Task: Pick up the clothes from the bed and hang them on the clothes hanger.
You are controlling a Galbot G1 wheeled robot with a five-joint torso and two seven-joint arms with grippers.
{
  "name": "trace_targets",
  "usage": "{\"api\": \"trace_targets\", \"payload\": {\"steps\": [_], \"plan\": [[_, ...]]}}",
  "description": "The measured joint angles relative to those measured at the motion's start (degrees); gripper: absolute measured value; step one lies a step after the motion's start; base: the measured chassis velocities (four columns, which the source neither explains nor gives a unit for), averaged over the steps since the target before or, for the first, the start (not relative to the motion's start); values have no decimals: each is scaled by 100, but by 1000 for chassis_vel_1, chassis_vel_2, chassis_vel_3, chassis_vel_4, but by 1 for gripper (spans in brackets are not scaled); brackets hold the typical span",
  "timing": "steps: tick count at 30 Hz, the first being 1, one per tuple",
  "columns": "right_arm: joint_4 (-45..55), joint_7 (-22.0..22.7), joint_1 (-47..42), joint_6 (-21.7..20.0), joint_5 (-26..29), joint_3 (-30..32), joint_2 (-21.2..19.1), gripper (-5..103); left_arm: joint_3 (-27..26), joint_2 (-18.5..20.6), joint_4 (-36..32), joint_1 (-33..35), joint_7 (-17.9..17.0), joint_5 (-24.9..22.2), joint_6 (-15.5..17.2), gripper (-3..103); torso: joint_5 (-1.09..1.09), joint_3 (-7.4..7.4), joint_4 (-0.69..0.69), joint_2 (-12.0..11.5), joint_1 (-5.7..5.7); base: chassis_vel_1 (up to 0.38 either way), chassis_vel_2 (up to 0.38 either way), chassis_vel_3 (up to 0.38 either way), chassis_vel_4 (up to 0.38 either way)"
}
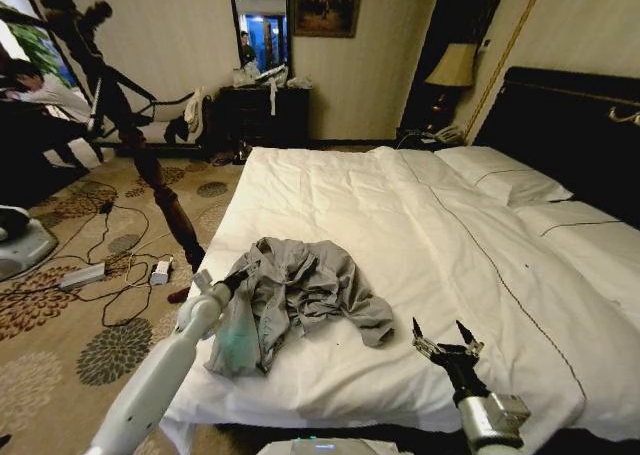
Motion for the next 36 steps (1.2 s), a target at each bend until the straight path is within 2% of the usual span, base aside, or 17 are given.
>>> {"api": "trace_targets", "payload": {"steps": [3, 5, 6, 9, 10, 13, 14, 18, 23, 30, 32, 36], "plan": [[-27, 4, 7, -7, 3, -15, -17, 100, -104, 22, 222, -247, -10, -112, 88, 100, -2, 0, -2, 0, 0, 0, 0, 0, 0], [-31, 7, 8, -25, 0, -54, -21, 100, -54, 13, 715, -784, 13, -249, 222, 100, -1, 0, -3, 0, 1, 0, 0, 0, 0], [-31, 7, 8, -25, 0, -54, -21, 100, -54, 13, 715, -784, 13, -249, 222, 100, -1, 0, -3, 0, 1, 0, 0, 0, 0], [-25, 19, -25, -34, -2, -51, -36, 100, 284, -101, 1297, -1404, 143, -349, 301, 100, -2, 1, -4, 0, 1, 0, 0, 0, 0], [-25, 19, -25, -34, -2, -51, -36, 100, 284, -101, 1297, -1404, 143, -349, 301, 100, -2, 1, -4, 0, 1, 0, 0, 0, 0], [-8, 51, -66, -36, 1, -14, -37, 100, 661, -351, 2146, -2077, 278, -429, 396, 100, 0, 1, -5, 0, 1, 0, 0, 0, 0], [-8, 51, -66, -36, 1, -14, -37, 100, 661, -351, 2146, -2077, 278, -429, 396, 100, 0, 1, -5, 0, 1, 0, 0, 0, 0], [29, 66, -140, -36, -14, 23, -22, 100, 1135, -647, 3418, -2893, 662, -185, 364, 100, -1, 1, -3, 0, 1, 0, 0, 0, 0], [62, 71, -184, -36, -32, 44, 4, 100, 1397, -827, 4251, -3439, 1035, 183, 244, 100, -1, 1, -1, -1, 1, 0, 0, 0, 0], [75, 80, -170, -37, -32, 54, 14, 100, 1547, -1072, 4735, -3690, 1145, 547, 255, 100, 0, 1, -4, -1, 1, 0, 0, 0, 0], [78, 80, -171, -37, -31, 52, 14, 100, 1554, -1110, 4810, -3711, 1146, 592, 256, 103, -1, 1, -3, -1, 1, 0, 0, 0, 0], [94, 91, -182, -37, -27, 56, 16, 100, 1599, -1309, 5108, -3788, 1159, 839, 255, 97, 0, 1, -2, 0, 1, 0, 0, 0, 0]]}}
